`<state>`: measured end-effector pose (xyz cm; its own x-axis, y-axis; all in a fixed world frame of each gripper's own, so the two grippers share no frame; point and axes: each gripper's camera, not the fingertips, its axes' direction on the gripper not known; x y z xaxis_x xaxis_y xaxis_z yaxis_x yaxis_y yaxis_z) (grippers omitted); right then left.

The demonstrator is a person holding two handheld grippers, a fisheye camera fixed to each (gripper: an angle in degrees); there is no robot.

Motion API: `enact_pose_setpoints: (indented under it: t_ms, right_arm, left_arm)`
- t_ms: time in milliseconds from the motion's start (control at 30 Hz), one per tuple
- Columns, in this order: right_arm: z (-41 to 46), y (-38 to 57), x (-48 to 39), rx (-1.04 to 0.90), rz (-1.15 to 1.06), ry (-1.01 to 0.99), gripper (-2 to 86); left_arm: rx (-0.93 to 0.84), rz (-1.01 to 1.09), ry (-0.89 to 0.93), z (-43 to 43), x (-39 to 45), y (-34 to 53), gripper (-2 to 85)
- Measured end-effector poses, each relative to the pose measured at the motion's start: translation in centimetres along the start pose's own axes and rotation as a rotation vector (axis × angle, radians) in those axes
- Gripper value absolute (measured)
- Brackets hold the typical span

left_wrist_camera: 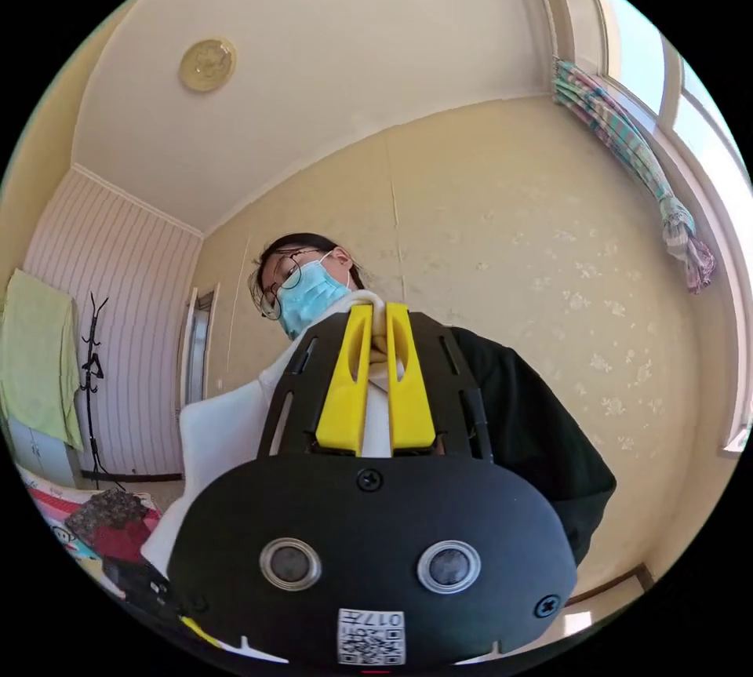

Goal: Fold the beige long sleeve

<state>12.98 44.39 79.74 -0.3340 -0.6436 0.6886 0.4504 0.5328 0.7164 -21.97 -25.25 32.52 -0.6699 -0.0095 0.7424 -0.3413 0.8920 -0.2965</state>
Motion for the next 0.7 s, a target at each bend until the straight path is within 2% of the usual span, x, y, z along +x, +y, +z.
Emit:
enact_pose_setpoints:
  t_ms: [33, 133, 200, 233, 300, 333, 400, 500, 567, 633, 700]
  right_arm:
    - [-0.1, 0.2, 0.1, 0.023, -0.003, -0.022, 7.3]
    - [-3.7, 1.0, -3.0, 0.221, -0.003, 0.179, 4.9]
    - [-7.5, 0.5, -8.8, 0.336, -0.067, 0.469, 4.4]
    - [-8.4, 0.3, -10.6, 0.368, -0.087, 0.543, 4.4]
    - [-11.1, -0.1, -17.6, 0.531, -0.183, 0.751, 4.4]
    - [-11.6, -0.1, -19.3, 0.578, -0.211, 0.783, 4.4]
    - [-12.3, 0.3, -24.6, 0.706, -0.284, 0.863, 4.6]
    - [-10.3, 1.0, -28.1, 0.715, -0.335, 0.961, 4.6]
    - [-8.4, 1.9, -29.2, 0.741, -0.325, 1.042, 4.5]
    - [-6.9, 2.7, -30.2, 0.774, -0.309, 1.099, 4.4]
    - [-5.9, 3.7, -32.5, 0.777, -0.333, 1.146, 4.3]
  left_arm:
    - [-0.008, -0.014, -0.035, 0.1, 0.2, -0.3, 2.3]
    - [-0.032, -0.045, -0.297, -0.2, 3.6, -2.1, 2.8]
    - [0.004, -0.049, -0.601, -1.1, 8.2, -3.2, 3.0]
    - [0.016, -0.051, -0.666, -1.4, 9.3, -3.2, 3.1]
    - [0.074, -0.130, -0.906, -3.0, 12.7, -3.0, 3.2]
    - [0.090, -0.155, -0.979, -3.4, 13.5, -2.7, 3.2]
    - [0.079, -0.229, -1.330, -3.5, 15.8, -1.1, 3.1]
    - [0.063, -0.317, -1.647, -2.2, 15.6, 3.1, 2.2]
    - [0.129, -0.331, -1.691, -1.4, 14.4, 6.3, 1.7]
    - [0.265, -0.329, -1.612, -1.5, 13.6, 9.4, 1.3]
    - [0.473, -0.266, -1.477, -2.0, 13.9, 11.9, 1.0]
